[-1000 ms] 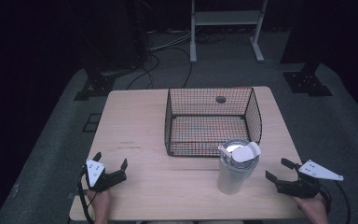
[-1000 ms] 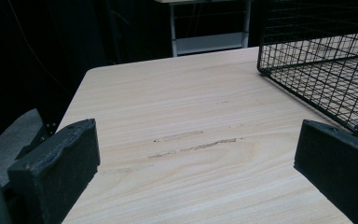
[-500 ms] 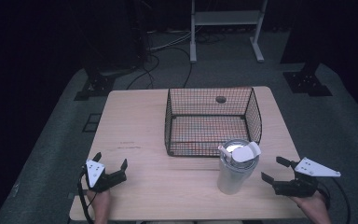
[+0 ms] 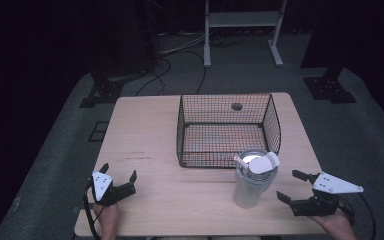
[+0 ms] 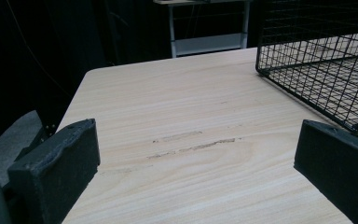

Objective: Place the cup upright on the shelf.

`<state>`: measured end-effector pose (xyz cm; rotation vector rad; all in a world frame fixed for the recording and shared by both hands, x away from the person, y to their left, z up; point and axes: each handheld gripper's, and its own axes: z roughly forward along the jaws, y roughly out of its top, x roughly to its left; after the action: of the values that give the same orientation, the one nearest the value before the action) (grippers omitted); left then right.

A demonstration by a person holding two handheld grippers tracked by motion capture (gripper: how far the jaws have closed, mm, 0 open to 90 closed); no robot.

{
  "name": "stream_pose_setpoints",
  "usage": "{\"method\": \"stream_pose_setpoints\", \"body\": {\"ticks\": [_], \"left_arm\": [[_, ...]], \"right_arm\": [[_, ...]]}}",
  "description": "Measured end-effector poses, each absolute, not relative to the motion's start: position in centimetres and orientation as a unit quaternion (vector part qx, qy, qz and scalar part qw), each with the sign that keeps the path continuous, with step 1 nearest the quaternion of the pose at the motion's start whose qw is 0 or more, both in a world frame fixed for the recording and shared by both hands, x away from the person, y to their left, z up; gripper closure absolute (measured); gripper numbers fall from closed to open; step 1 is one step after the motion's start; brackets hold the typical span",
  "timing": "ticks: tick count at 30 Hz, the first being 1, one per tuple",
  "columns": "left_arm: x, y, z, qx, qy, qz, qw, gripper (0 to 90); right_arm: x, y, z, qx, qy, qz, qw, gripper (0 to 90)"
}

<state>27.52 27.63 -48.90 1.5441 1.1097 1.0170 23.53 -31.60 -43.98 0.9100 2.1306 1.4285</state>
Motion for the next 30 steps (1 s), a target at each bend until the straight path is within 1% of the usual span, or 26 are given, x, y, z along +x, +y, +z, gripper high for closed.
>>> {"method": "stream_pose_setpoints", "body": {"ticks": [7,9,30], "left_arm": [[27.5,27.6,-48.9,0.631,0.453,0.416,0.473,0.0],[27.5,27.6,-48.9,0.631,0.453,0.416,0.473,0.0],[27.5,27.7,-48.9,0.631,0.452,0.415,0.474,0.0]], "right_arm": [[23.2,-31.0,-43.6,0.316,0.769,0.515,0.208,7.4],[23.0,-30.6,-43.3,0.306,0.772,0.517,0.207,5.9],[22.5,-28.2,-42.7,0.271,0.784,0.528,0.182,4.5]]}}
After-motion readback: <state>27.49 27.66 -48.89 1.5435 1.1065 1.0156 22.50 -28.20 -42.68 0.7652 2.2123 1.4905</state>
